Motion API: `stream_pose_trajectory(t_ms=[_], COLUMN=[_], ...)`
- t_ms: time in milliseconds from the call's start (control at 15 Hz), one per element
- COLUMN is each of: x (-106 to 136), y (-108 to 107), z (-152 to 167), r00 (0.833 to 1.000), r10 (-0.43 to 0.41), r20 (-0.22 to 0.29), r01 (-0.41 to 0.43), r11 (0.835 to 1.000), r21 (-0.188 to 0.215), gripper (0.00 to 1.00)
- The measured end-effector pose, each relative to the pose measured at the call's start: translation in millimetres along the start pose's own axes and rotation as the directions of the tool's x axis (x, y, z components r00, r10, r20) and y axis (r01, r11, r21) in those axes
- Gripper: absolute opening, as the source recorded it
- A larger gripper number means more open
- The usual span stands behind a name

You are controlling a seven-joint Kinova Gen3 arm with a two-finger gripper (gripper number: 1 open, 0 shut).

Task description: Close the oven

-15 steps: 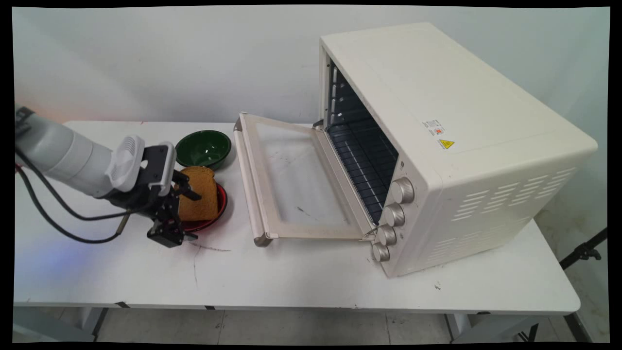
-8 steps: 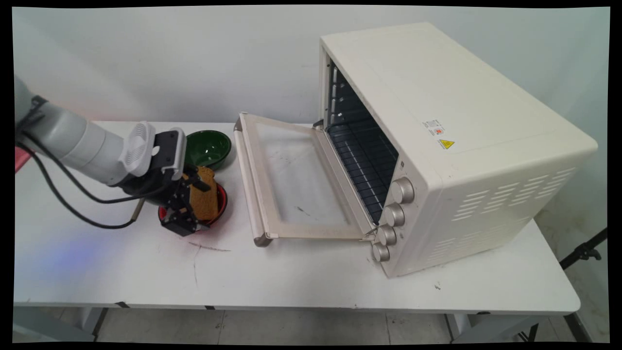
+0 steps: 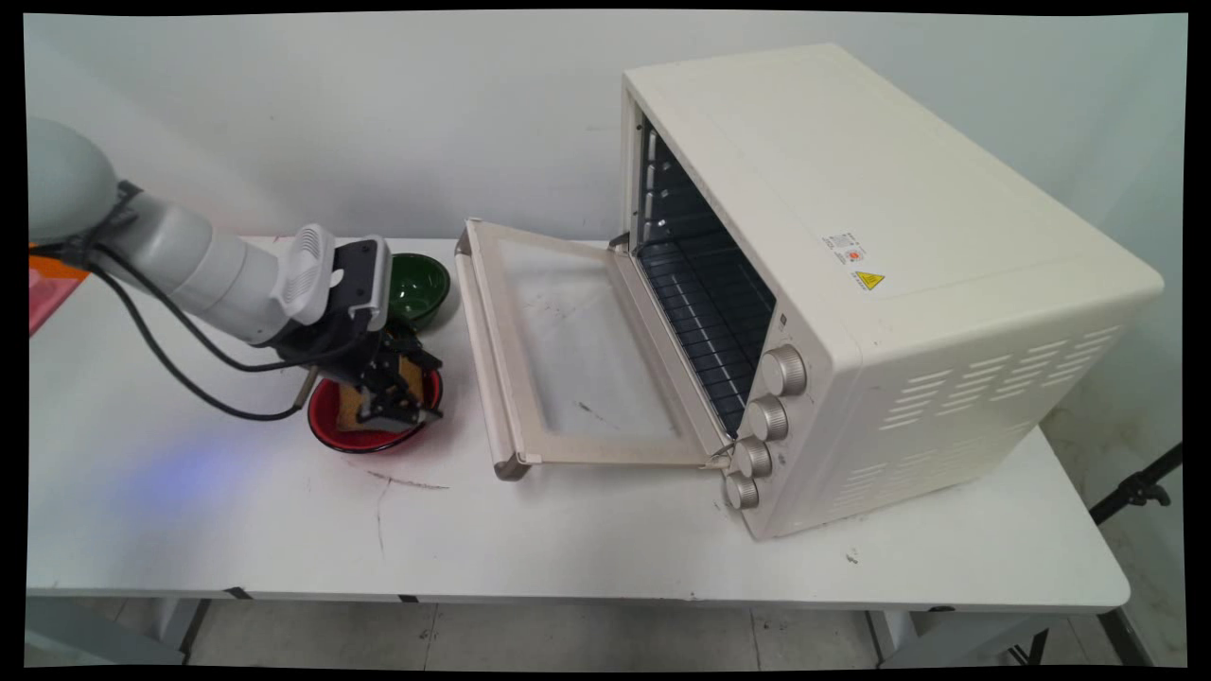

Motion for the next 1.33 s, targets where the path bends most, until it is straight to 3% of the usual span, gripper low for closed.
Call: stream_pose_trajectory(t_ms=[1333], x=[6.9], y=[-32.3], z=[54.6], r00=[0.995], r10=[-0.063], r20=[-0.082], r01=[0.067], r11=[0.997], r21=[0.047], gripper=[0.00])
